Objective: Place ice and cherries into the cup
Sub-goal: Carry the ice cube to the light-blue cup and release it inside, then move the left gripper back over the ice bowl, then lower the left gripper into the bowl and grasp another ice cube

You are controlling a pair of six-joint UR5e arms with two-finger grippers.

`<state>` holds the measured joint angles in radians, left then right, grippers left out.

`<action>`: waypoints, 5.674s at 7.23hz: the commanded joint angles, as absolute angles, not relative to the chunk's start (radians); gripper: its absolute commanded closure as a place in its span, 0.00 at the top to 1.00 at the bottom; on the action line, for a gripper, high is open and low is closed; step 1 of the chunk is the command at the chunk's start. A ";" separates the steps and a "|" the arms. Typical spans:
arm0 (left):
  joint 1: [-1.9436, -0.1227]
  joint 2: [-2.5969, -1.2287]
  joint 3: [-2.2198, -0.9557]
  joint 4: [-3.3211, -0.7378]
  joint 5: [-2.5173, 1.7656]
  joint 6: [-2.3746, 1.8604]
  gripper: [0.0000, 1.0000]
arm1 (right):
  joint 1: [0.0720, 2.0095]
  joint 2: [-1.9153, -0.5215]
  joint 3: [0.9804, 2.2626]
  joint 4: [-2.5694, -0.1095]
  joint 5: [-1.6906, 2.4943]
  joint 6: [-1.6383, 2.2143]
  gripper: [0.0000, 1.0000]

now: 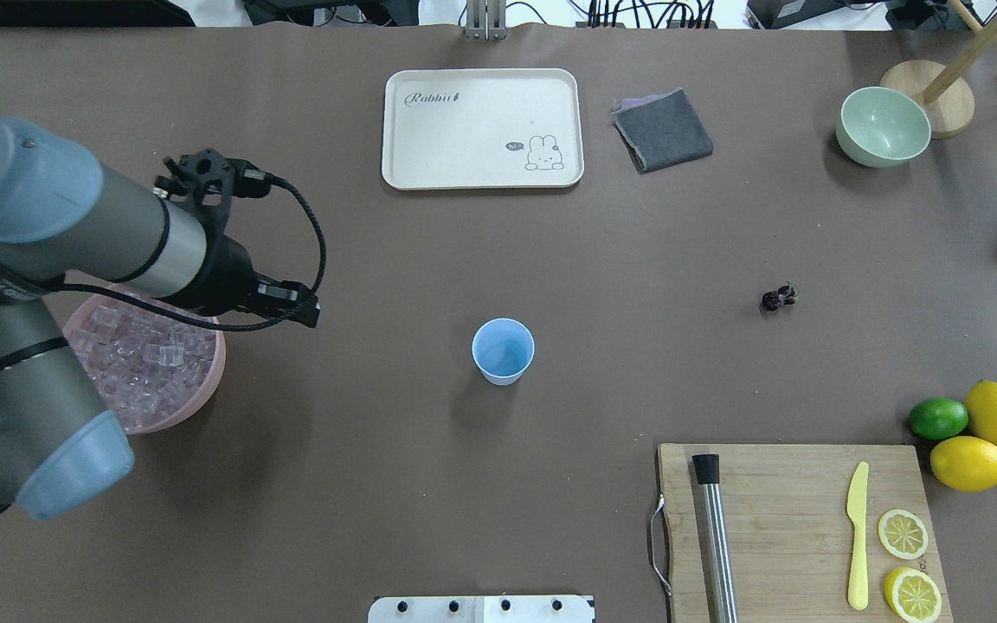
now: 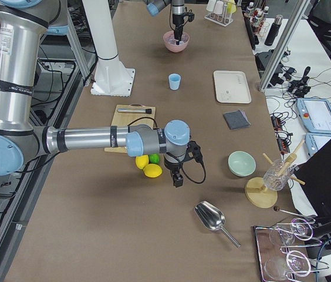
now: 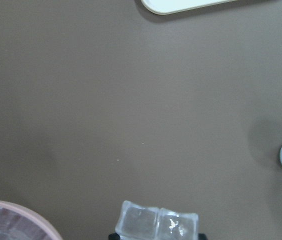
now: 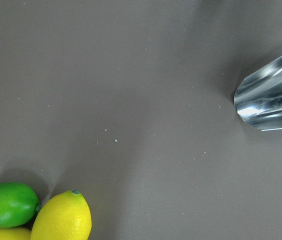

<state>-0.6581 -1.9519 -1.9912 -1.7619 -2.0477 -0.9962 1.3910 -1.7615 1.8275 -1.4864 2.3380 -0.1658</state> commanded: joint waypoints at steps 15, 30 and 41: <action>-0.466 -2.225 -1.845 -1.727 -1.830 -1.258 0.83 | 1.335 -1.740 1.833 -1.482 2.341 -0.153 1.00; -0.746 -1.589 -1.887 -2.125 -2.212 -1.404 0.67 | 1.319 -1.746 1.839 -1.447 2.379 -0.150 1.00; -0.719 -1.588 -1.845 -2.161 -2.206 -1.480 0.18 | 1.325 -1.764 1.862 -1.448 2.430 -0.147 1.00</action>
